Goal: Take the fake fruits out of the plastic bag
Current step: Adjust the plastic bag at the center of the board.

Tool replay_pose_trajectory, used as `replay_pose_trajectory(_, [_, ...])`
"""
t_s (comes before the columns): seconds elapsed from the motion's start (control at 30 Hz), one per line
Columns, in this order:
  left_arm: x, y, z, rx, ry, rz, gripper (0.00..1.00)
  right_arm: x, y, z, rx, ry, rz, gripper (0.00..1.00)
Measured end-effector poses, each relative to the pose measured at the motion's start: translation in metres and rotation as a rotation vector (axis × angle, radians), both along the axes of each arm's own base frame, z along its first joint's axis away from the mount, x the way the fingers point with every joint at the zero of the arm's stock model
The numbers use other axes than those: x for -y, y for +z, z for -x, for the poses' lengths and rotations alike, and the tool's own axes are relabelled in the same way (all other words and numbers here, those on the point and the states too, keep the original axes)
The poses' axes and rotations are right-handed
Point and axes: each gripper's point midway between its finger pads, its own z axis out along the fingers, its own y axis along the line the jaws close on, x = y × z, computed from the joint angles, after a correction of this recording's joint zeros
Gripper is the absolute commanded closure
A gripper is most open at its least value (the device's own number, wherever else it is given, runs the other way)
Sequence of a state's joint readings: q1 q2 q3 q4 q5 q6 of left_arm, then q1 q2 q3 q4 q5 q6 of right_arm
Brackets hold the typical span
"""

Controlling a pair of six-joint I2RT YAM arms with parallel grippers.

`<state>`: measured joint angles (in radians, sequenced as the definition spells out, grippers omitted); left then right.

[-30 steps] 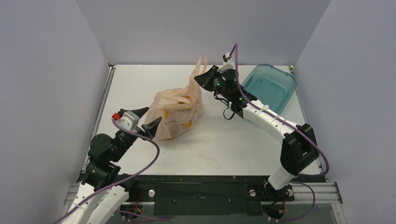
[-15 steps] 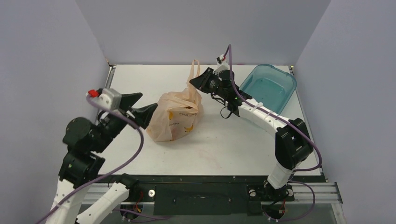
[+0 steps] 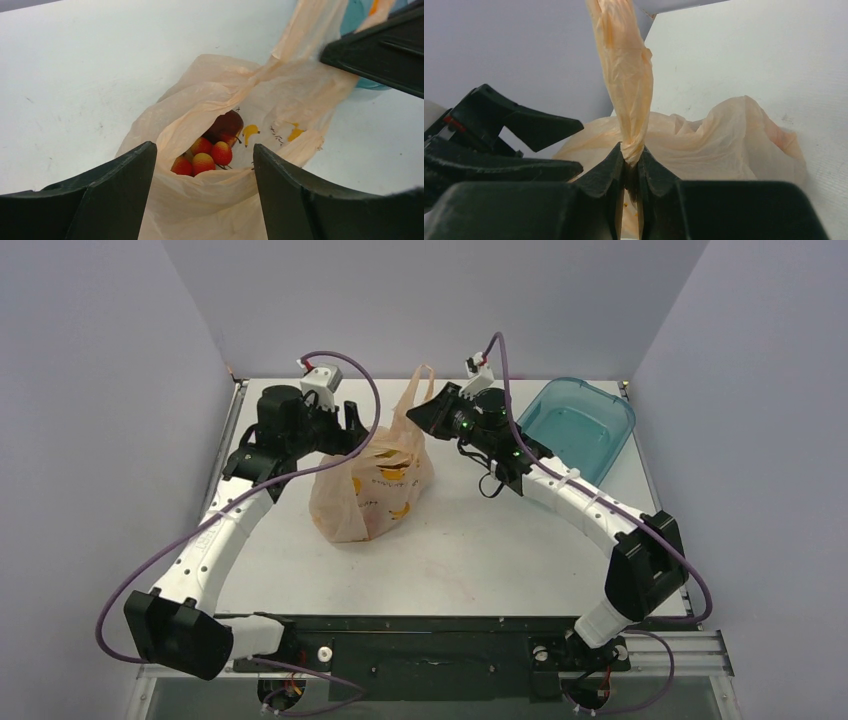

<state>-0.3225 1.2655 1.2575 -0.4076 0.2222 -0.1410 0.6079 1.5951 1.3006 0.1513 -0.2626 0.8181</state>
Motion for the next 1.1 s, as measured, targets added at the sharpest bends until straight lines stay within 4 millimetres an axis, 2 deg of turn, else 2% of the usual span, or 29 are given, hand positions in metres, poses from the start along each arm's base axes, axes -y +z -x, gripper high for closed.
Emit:
replay_pose_trajectory(0.1, [-0.011, -0.002, -0.008, 0.004, 0.026, -0.007, 0.31, -0.006, 0.004, 0.008, 0.006, 0.018, -0.004, 0.90])
replay_pose_trajectory(0.2, [-0.009, -0.002, -0.009, 0.028, 0.004, -0.006, 0.30, -0.011, 0.003, 0.013, 0.000, 0.032, 0.001, 0.90])
replay_pose_trajectory(0.33, [-0.010, -0.025, -0.007, 0.016, -0.008, -0.038, 0.30, -0.014, 0.002, 0.017, -0.008, 0.043, 0.008, 0.89])
replay_pose_trajectory(0.4, [-0.013, -0.036, -0.006, 0.002, -0.004, -0.062, 0.34, -0.014, 0.001, 0.018, -0.010, 0.043, 0.013, 0.88])
replay_pose_trajectory(0.5, [-0.014, -0.042, -0.005, -0.001, -0.008, -0.076, 0.43, -0.012, 0.000, 0.018, -0.005, 0.042, 0.026, 0.86])
replay_pose_trajectory(0.57, [-0.012, -0.045, 0.000, 0.010, -0.029, -0.078, 0.63, -0.010, -0.001, 0.017, -0.002, 0.037, 0.036, 0.86])
replay_pose_trajectory(0.6, [-0.010, -0.045, 0.004, 0.015, -0.044, -0.077, 0.88, -0.009, -0.001, 0.016, -0.001, 0.033, 0.044, 0.86])
replay_pose_trajectory(0.63, [-0.008, -0.045, 0.010, 0.023, -0.058, -0.074, 0.95, -0.008, 0.000, 0.015, 0.000, 0.032, 0.053, 0.85])
replay_pose_trajectory(0.67, [-0.005, -0.043, 0.015, 0.041, -0.080, -0.081, 1.00, -0.006, 0.002, 0.014, 0.002, 0.028, 0.064, 0.80])
replay_pose_trajectory(0.7, [-0.003, -0.040, 0.019, 0.053, -0.088, -0.076, 1.00, -0.003, 0.006, 0.012, 0.008, 0.023, 0.074, 0.77])
replay_pose_trajectory(0.77, [0.001, -0.029, 0.027, 0.095, -0.113, -0.072, 1.00, 0.002, 0.018, 0.006, 0.027, 0.010, 0.101, 0.59])
replay_pose_trajectory(0.8, [0.002, -0.024, 0.028, 0.111, -0.118, -0.067, 1.00, 0.004, 0.024, 0.003, 0.035, 0.004, 0.108, 0.55])
replay_pose_trajectory(0.83, [0.003, -0.020, 0.028, 0.127, -0.119, -0.062, 1.00, 0.005, 0.032, 0.001, 0.049, 0.001, 0.123, 0.44])
replay_pose_trajectory(0.9, [0.003, -0.014, 0.027, 0.143, -0.122, -0.046, 1.00, 0.010, 0.042, -0.001, 0.069, -0.006, 0.160, 0.34])
replay_pose_trajectory(1.0, [0.003, -0.013, 0.027, 0.144, -0.123, -0.034, 1.00, 0.020, 0.039, 0.006, 0.059, -0.015, 0.223, 0.31])
replay_pose_trajectory(1.1, [0.004, -0.011, 0.027, 0.144, -0.127, -0.020, 0.91, 0.034, 0.019, 0.025, 0.026, -0.026, 0.289, 0.30])
